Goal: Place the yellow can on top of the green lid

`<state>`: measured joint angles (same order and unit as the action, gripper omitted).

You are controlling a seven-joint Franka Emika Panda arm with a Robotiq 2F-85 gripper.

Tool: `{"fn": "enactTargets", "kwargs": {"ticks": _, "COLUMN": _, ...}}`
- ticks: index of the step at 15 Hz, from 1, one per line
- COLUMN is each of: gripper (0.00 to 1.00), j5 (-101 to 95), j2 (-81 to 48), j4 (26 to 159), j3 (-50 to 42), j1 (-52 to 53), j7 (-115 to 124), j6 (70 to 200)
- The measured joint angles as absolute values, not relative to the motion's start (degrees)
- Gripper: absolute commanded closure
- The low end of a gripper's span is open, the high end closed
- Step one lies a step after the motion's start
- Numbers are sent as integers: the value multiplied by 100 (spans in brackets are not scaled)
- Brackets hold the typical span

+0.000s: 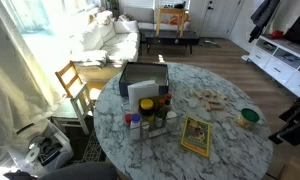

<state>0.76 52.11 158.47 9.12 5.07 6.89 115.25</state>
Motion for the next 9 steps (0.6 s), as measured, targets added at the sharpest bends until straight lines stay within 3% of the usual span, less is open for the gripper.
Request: {"fn": "enactTargets", "kwargs": {"ticks": 9, "gripper": 0, "j5": -1232, "j2": 3008, "j4": 15437, "j3": 517, "j1": -1313, "j7": 1173, "j6": 13262}}
